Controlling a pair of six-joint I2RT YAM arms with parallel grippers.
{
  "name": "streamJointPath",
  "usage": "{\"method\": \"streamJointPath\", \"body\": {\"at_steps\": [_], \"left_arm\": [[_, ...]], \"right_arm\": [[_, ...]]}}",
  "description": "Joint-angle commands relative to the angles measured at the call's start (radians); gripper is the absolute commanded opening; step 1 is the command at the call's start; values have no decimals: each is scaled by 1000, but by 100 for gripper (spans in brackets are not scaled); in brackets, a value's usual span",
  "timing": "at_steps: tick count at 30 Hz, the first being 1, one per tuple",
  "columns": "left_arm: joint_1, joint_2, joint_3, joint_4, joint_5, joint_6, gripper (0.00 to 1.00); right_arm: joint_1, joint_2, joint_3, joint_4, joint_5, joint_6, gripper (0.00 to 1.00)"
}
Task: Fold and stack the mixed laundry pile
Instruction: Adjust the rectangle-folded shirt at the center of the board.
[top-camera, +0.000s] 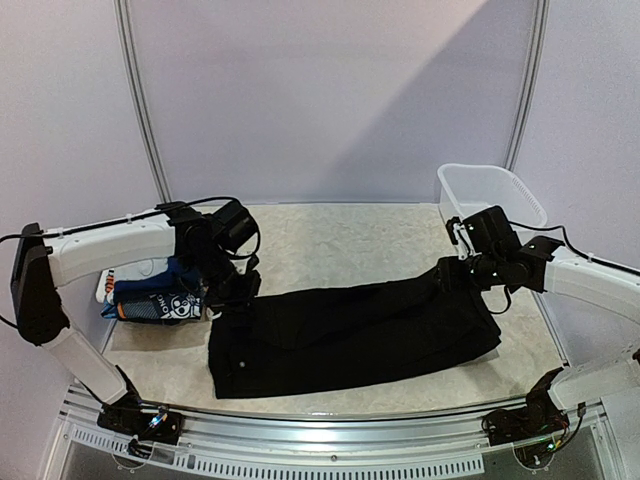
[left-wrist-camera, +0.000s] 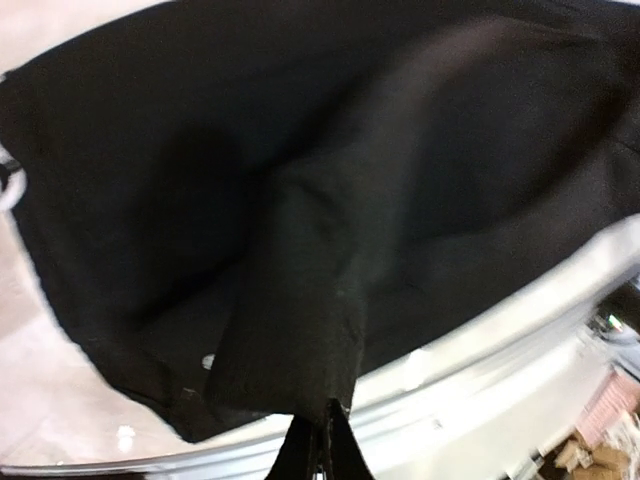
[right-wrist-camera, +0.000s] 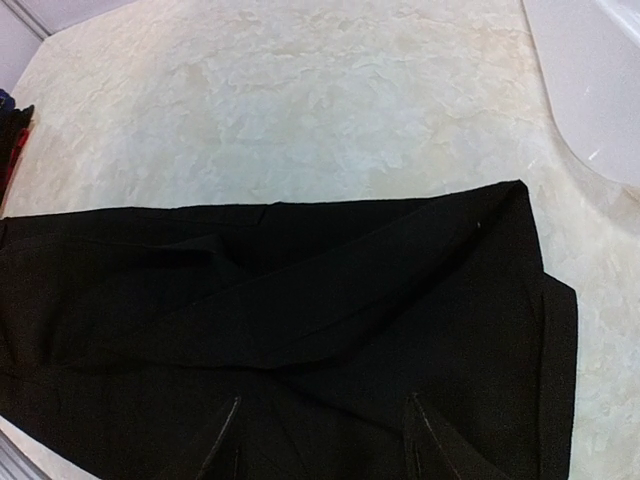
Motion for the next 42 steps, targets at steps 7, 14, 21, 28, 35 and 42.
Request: {"method": "streamJointPath", "body": {"at_steps": [7,14,21,28,35,42], "left_arm": [[-4,17,163,-57,294,32,0],[-14,-6,229,-56,363,-22,0],[-17,-24,232,-42,395,-42,0],[-11,-35,212,-52,338,-33,0],[4,10,129,-46,218,32,0],[24,39,70,-11,47,121,0]], "right_arm": [[-7,265,280,-51,-157,-56,54],[-19,562,503,-260,-244,-71,53],[-67,678,530,-409,-267,-144,46],[-98,584,376,-397,-257,-168,45],[-98,545,285,-295,-292,-142,45],[-98,536,311,-254,-292,-129,45]]}}
